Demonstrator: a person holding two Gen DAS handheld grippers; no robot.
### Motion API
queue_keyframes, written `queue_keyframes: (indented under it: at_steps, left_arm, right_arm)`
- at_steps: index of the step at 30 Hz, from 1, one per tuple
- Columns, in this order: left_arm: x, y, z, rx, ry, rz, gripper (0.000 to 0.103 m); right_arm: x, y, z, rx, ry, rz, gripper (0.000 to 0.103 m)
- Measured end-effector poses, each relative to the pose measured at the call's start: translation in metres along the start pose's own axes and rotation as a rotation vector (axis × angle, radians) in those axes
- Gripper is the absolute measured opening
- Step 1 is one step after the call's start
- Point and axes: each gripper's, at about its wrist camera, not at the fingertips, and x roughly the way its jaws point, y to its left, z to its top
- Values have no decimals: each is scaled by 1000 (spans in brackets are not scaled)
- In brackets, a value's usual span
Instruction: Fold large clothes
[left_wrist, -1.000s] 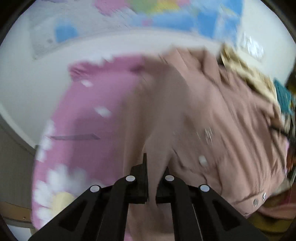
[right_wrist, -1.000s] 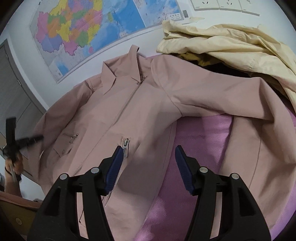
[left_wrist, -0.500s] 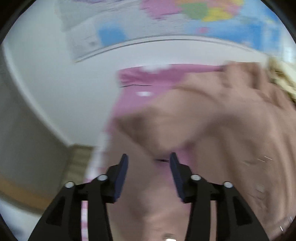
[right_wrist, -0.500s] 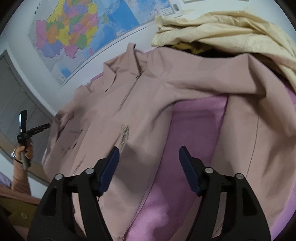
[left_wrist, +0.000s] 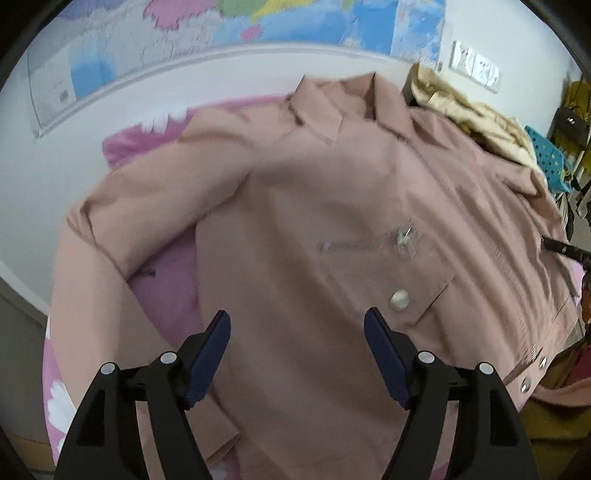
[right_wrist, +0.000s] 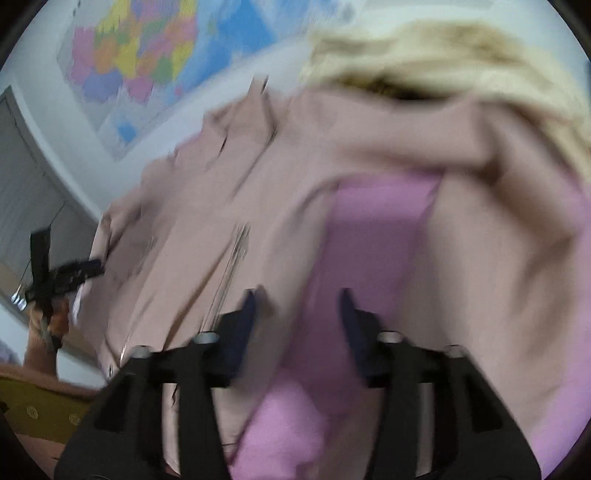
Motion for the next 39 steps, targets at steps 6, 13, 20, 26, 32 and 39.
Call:
queue_keyframes:
  at_steps: [6,13,20,26,32,39]
  left_arm:
    - [7,-23,19,43,-47,-37,73]
    - [30,-61,32,95,-22,-122,73]
    - [45,-79,35,138,6,-181,74]
    - [47,-85,49,151,-12,-213,74]
    - [25,-72,70,138,-90,-286,74]
    - [-13,-33,83,82,-196,-306,74]
  right_arm:
    - [-37,-53,18,96,-146,-286,71]
    - [-19,-96,5,154,-69,-435,74]
    - [-18,-85,-14,128,-25,-280,27]
    - [-68,-35,43,46,-127,-12,3]
    - [-86,81,128,-268,-123,174,3]
    - [34,180,183,-381,100,340,7]
